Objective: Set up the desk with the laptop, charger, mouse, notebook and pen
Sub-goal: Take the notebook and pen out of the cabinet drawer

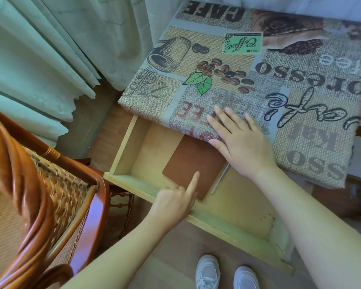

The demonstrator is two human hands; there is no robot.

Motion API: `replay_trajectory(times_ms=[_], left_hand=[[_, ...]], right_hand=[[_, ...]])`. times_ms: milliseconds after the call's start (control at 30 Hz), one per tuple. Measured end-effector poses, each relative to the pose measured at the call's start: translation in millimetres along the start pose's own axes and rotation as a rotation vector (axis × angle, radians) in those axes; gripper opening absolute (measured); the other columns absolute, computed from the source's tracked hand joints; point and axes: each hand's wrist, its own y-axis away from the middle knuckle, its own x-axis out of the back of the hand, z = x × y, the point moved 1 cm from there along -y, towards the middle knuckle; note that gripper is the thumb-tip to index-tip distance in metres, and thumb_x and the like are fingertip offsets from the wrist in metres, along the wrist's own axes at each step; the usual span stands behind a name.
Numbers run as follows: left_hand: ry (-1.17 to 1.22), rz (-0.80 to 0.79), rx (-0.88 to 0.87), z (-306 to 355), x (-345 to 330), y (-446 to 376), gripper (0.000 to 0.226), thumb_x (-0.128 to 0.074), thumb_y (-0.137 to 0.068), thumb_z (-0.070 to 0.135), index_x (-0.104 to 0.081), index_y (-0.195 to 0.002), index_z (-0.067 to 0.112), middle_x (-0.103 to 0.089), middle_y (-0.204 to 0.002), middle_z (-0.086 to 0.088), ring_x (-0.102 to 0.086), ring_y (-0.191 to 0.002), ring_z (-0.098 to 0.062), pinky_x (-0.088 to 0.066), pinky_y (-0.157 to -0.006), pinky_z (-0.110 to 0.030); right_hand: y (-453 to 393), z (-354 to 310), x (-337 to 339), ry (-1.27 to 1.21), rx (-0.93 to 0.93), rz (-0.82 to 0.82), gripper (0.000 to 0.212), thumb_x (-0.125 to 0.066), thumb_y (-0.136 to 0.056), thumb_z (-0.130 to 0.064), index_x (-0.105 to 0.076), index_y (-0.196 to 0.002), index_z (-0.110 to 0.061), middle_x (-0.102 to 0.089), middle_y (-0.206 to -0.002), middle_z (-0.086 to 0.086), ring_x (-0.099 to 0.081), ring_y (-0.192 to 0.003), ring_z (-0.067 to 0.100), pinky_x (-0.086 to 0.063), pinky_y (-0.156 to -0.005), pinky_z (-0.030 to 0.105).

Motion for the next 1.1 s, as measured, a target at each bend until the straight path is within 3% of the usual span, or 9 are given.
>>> replay_trajectory(times_ms=[200, 267, 333, 467, 567, 733, 833, 967, 1100], left_hand=[[0.068, -0.014, 0.015, -3, -16, -4, 0.053, -0.044, -0.088, 0.044, -0.061, -0.129, 0.017, -0.052, -0.047, 0.005, -0.046, -0.033, -0.016, -0.017, -0.038, -0.02], [0.06, 0.02, 0.043, -8, -23, -13, 0.06, -0.048, -0.086, 0.047, -0.052, -0.138, 0.017, -0.065, -0.073, 0.004, -0.059, -0.056, -0.018, -0.035, -0.043, -0.027], [0.081, 0.053, 0.078, -16, -28, -21, 0.068, -0.041, -0.084, 0.049, -0.042, -0.144, 0.017, -0.066, -0.105, 0.0, -0.063, -0.083, -0.021, -0.047, -0.06, -0.033], [0.164, 0.03, 0.163, -27, -34, -33, 0.079, -0.043, -0.078, 0.055, -0.035, -0.148, 0.019, -0.052, -0.141, -0.005, -0.058, -0.116, -0.023, -0.05, -0.077, -0.037], [0.225, -0.04, 0.189, -31, -38, -38, 0.084, -0.058, -0.08, 0.056, -0.027, -0.151, 0.022, -0.037, -0.153, -0.007, -0.047, -0.13, -0.027, -0.047, -0.09, -0.04], [0.287, -0.108, 0.259, -42, -42, -42, 0.084, -0.048, -0.088, 0.059, -0.007, -0.154, 0.028, -0.009, -0.162, -0.004, -0.02, -0.145, -0.025, -0.031, -0.106, -0.043], [0.318, -0.174, 0.271, -45, -48, -42, 0.086, -0.042, -0.088, 0.064, 0.002, -0.153, 0.03, -0.002, -0.162, -0.003, -0.011, -0.147, -0.022, -0.025, -0.111, -0.042], [0.514, -0.245, 0.308, -42, -52, -40, 0.094, -0.052, -0.084, 0.063, 0.005, -0.152, 0.031, -0.002, -0.161, -0.005, -0.002, -0.147, -0.02, -0.016, -0.117, -0.045], [0.654, -0.239, 0.32, -39, -49, -42, 0.109, -0.064, -0.074, 0.064, 0.007, -0.151, 0.036, -0.007, -0.159, -0.014, -0.009, -0.147, -0.026, -0.019, -0.116, -0.044]], right_hand=[[0, -3, 2, -0.045, -0.021, 0.024, 0.055, -0.029, -0.097, -0.05, -0.027, -0.147, -0.027, -0.024, -0.156, -0.004, -0.023, -0.143, 0.017, -0.019, -0.115, 0.046], [10, -10, 2, -0.154, -0.091, 0.077, 0.052, -0.039, -0.097, -0.042, -0.032, -0.146, -0.024, -0.026, -0.156, -0.005, -0.021, -0.144, 0.014, -0.014, -0.118, 0.044], [30, -24, 2, -0.309, -0.174, 0.18, 0.049, -0.05, -0.094, -0.03, -0.042, -0.141, -0.02, -0.033, -0.153, -0.002, -0.025, -0.142, 0.014, -0.012, -0.118, 0.043], [85, -63, -16, -0.541, -0.262, 0.36, 0.04, -0.061, -0.084, -0.01, -0.058, -0.123, -0.013, -0.049, -0.138, 0.005, -0.045, -0.129, 0.021, -0.033, -0.108, 0.042], [105, -75, -45, -0.622, -0.422, 0.279, 0.047, -0.067, -0.076, -0.008, -0.057, -0.121, -0.017, -0.05, -0.132, 0.005, -0.051, -0.119, 0.024, -0.039, -0.098, 0.036], [97, -68, -82, -0.727, -0.806, 0.168, 0.064, -0.073, -0.072, -0.012, -0.047, -0.13, -0.015, -0.044, -0.132, 0.013, -0.044, -0.124, 0.033, -0.04, -0.101, 0.042], [87, -73, -88, -0.607, -0.75, 0.064, 0.077, -0.076, -0.073, -0.023, -0.038, -0.14, -0.02, -0.037, -0.141, 0.016, -0.037, -0.131, 0.033, -0.038, -0.103, 0.043], [78, -83, -94, -0.557, -0.734, -0.017, 0.092, -0.076, -0.073, -0.033, -0.022, -0.147, -0.026, -0.024, -0.151, 0.013, -0.026, -0.137, 0.03, -0.028, -0.109, 0.037], [71, -88, -97, -0.643, -0.725, 0.009, 0.094, -0.078, -0.072, -0.034, -0.023, -0.148, -0.021, -0.022, -0.153, 0.013, -0.024, -0.137, 0.031, -0.024, -0.111, 0.037]])
